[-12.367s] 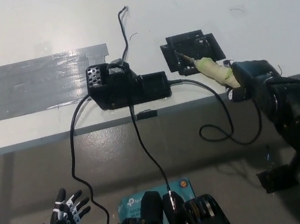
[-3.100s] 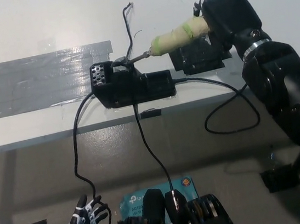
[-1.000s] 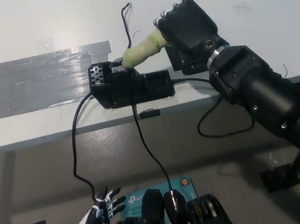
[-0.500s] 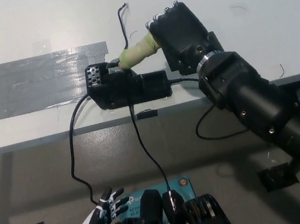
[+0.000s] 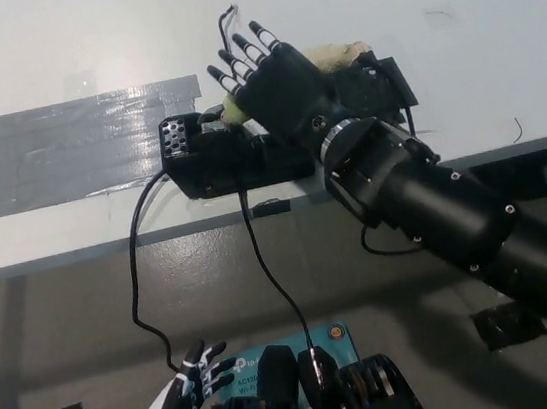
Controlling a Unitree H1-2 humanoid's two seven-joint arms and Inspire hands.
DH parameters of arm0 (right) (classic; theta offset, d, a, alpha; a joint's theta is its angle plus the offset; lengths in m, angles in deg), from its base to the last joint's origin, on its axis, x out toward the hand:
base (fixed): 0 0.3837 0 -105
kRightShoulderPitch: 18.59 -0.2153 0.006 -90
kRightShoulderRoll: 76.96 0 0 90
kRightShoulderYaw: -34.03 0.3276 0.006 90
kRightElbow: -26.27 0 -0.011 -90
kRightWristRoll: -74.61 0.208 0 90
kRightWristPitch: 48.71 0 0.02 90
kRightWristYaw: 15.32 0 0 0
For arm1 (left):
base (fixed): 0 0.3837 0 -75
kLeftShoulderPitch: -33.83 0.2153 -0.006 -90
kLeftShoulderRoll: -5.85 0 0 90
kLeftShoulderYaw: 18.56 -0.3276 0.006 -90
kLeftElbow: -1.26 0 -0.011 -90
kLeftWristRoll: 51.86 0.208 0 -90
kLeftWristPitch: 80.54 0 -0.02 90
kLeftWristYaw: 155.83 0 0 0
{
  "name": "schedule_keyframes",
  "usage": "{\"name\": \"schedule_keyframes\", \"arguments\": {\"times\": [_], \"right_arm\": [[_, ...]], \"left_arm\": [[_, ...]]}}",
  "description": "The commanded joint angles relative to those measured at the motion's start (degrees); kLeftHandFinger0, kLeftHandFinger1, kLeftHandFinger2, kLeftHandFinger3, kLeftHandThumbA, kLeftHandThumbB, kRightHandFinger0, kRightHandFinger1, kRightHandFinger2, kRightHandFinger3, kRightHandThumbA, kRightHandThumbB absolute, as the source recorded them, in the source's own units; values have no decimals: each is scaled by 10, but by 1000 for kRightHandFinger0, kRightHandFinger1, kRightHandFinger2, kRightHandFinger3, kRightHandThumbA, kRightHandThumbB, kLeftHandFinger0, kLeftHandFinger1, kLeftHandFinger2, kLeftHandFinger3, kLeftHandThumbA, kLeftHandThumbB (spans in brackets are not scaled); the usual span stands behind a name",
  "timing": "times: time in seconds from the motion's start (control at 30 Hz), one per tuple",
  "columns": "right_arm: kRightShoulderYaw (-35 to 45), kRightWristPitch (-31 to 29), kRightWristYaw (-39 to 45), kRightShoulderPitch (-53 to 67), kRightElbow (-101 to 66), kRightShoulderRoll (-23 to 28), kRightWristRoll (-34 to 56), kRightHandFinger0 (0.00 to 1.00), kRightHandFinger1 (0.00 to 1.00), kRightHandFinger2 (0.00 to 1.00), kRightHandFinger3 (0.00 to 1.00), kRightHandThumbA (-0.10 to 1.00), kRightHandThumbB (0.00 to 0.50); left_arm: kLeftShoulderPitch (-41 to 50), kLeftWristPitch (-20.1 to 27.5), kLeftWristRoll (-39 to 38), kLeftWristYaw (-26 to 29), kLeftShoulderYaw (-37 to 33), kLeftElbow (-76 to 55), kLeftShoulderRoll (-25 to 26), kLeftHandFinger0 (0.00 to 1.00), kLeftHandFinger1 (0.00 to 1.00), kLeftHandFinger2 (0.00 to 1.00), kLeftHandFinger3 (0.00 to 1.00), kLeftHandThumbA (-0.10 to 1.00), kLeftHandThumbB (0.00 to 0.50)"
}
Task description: The robot uses its right hand to grab and lift the soldering gun kept on the middle of the table and puts it in its base
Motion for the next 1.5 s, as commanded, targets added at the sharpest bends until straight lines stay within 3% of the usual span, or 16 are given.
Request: {"name": "schedule_keyframes", "arguments": {"times": [0.0,0.3,0.47,0.53,0.63,0.73,0.77,0.83,0.93,1.0,1.13,1.27,1.37,1.47], "right_arm": [[-1,18,50,-19,-33,0,-35,1000,1000,1000,1000,627,500],[21,-15,104,11,-199,52,-51,1000,1000,1000,1000,705,500],[64,-17,217,83,-437,87,-43,1000,1000,1000,1000,635,500],[92,-19,318,141,-623,117,-38,1000,1000,1000,1000,658,500],[136,10,395,219,-781,127,-22,1000,1000,1000,1000,567,500],[215,9,283,343,-816,185,30,1000,1000,1000,1000,555,500],[251,14,231,394,-816,212,58,1000,1000,1000,1000,610,500],[328,31,140,492,-816,258,132,1000,1000,1000,1000,613,500],[410,52,105,569,-801,273,190,1000,1000,1000,1000,632,500],[500,-9,1,653,-701,259,267,1000,1000,1000,1000,566,485],[591,-80,-78,717,-507,204,341,1000,1000,1000,1000,538,445],[629,-94,-84,721,-433,172,363,1000,1000,1000,1000,568,430],[694,-95,-81,729,-353,110,446,1000,1000,1000,1000,453,400],[714,-113,-57,718,-268,86,495,1000,1000,1000,1000,423,375]], "left_arm": [[-2,3,0,-14,4,-14,8,1000,1000,1000,1000,1000,500],[7,10,8,-12,5,-13,15,1000,1000,1000,1000,1000,500],[15,16,2,-11,10,-8,12,1000,1000,1000,1000,1000,500],[16,15,3,-9,12,-8,13,1000,1000,1000,1000,1000,500],[21,17,4,-12,13,-15,21,1000,1000,1000,1000,1000,500],[21,22,8,-14,9,-15,24,1000,1000,1000,1000,1000,500],[20,25,11,-13,8,-14,23,1000,1000,1000,1000,1000,500],[17,25,15,-8,8,-13,22,1000,1000,1000,1000,1000,500],[11,29,11,-6,17,-5,22,1000,1000,1000,1000,1000,500],[11,29,9,-5,19,-2,21,1000,1000,1000,1000,1000,500],[17,29,11,-1,25,7,26,1000,1000,1000,1000,1000,500],[12,25,9,-1,31,15,31,1000,1000,1000,1000,1000,500],[20,13,24,5,29,17,40,1000,1000,1000,1000,1000,500],[21,0,44,15,28,19,54,1000,1000,1000,1000,1000,500]]}}
